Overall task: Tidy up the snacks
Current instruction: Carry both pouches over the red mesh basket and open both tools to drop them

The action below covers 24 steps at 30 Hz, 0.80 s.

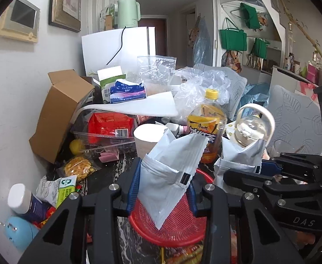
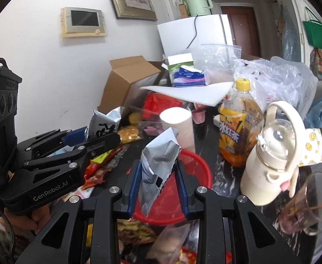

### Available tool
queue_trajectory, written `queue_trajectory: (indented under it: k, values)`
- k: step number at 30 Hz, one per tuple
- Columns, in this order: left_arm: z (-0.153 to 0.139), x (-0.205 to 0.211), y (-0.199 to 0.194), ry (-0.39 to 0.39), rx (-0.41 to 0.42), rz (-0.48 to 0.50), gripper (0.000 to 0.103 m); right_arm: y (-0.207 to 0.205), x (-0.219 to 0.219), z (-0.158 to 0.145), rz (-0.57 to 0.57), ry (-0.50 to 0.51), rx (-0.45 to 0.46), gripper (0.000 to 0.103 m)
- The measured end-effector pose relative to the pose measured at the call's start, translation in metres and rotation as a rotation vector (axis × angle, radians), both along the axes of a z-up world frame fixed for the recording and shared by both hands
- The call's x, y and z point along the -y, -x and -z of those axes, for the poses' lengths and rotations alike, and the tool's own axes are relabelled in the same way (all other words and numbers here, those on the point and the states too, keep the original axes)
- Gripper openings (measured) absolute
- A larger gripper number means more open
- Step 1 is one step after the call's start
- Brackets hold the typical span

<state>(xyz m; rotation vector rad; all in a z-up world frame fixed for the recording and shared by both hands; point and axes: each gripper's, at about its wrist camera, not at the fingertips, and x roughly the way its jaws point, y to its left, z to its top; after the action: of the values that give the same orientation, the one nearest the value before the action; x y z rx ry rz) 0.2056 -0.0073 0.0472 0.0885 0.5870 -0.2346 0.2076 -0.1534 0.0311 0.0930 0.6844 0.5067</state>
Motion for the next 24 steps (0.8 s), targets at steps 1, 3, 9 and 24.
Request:
queue_trajectory:
  k: [1,3,9,24]
  values:
    - [0.004,0.000,-0.008,-0.002,-0.011,-0.003,0.036,-0.008,-0.001,0.003,0.003,0.006,-0.008,0.030]
    - [0.011,0.000,-0.020,-0.005,-0.031,-0.012,0.036,-0.020,-0.003,0.007,0.008,0.015,-0.014,0.030]
    - [0.037,0.000,-0.044,-0.048,-0.098,-0.041,0.036,-0.048,-0.011,0.026,-0.002,0.036,-0.054,0.030]
    - [0.072,0.001,-0.068,-0.093,-0.213,-0.078,0.036,-0.067,-0.020,0.059,-0.006,0.091,-0.151,0.033]
